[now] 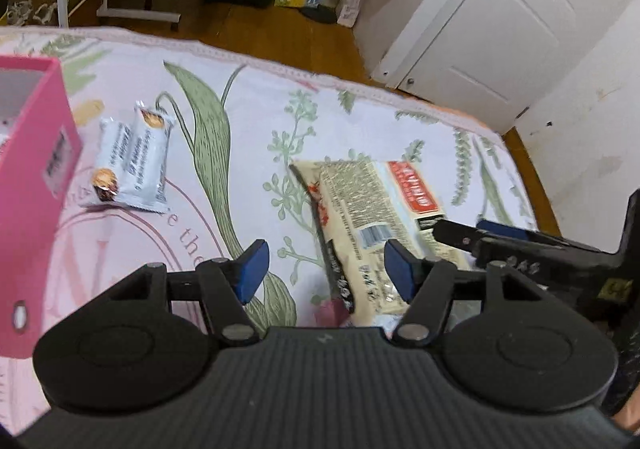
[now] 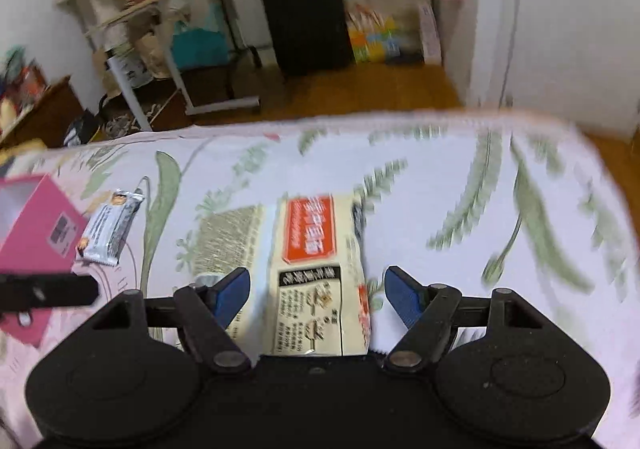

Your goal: Organize snacks

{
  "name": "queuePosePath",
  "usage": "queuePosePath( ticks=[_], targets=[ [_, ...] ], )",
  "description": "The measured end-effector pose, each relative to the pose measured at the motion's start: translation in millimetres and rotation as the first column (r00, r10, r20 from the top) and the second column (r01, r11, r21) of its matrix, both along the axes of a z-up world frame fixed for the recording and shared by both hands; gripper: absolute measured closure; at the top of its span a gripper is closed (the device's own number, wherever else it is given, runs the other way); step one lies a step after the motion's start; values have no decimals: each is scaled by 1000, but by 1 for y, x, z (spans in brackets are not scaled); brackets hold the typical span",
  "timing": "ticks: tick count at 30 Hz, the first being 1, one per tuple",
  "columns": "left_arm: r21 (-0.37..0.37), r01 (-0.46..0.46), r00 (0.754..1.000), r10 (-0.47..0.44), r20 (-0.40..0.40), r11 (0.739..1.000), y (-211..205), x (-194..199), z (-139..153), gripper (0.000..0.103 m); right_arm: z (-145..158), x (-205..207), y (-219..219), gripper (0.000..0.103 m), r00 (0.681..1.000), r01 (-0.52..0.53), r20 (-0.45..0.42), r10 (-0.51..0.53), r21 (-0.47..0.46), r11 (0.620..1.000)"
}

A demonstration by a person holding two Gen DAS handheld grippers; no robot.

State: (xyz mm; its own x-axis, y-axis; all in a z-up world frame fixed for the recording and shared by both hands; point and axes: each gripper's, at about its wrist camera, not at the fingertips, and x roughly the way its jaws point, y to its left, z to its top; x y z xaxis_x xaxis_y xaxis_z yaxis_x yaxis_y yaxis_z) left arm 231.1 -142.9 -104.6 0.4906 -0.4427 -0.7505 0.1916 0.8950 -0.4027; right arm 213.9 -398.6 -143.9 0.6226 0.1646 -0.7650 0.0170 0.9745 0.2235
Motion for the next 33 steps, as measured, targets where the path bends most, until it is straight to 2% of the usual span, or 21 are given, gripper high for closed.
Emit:
queuePosePath(
  ticks=[2,7,12,13,14,16,18,20,23,28,33],
  targets=[
    [-23,-6,1000,6,-18,1000,-4,8,-14,40,-8,6,-8,31,999,24,-38,-22,41,999],
    [-126,-10,999,4,-46,992,-10,27,-38,40,-20,11,-15,31,995,37,-92,-29,92,995],
    [-167,7,992,-27,-122,986,-16,41,-59,39,-30,12,-19,30,992,-27,-120,49,183,983],
    [-183,5,990,-31,-139,983,-15,42,-64,39,-30,12,-18,21,989,-53,-126,82,218,975],
    [-198,8,988,-39,-151,980,-14,44,-68,40,-30,13,-16,18,984,-85,-130,118,237,968],
    [-219,12,984,-50,-169,976,-13,46,-73,41,-29,10,-2,15,974,-159,-129,186,195,968],
    [-227,31,982,-72,-173,973,-14,49,-77,45,-28,9,12,10,970,-201,-113,214,122,972],
    [-226,46,982,-85,-169,973,-16,50,-78,50,-28,10,20,8,971,-206,-105,215,94,974],
    [-223,47,983,-85,-165,974,-16,51,-78,52,-35,15,22,0,980,-162,-102,171,93,982],
    [-234,38,985,-76,-158,971,-12,51,-80,54,-52,22,9,0,981,-146,-99,169,207,967],
    [-274,59,977,-112,-183,960,-9,54,-83,54,-49,18,13,2,972,-204,-73,224,215,955]
  ],
)
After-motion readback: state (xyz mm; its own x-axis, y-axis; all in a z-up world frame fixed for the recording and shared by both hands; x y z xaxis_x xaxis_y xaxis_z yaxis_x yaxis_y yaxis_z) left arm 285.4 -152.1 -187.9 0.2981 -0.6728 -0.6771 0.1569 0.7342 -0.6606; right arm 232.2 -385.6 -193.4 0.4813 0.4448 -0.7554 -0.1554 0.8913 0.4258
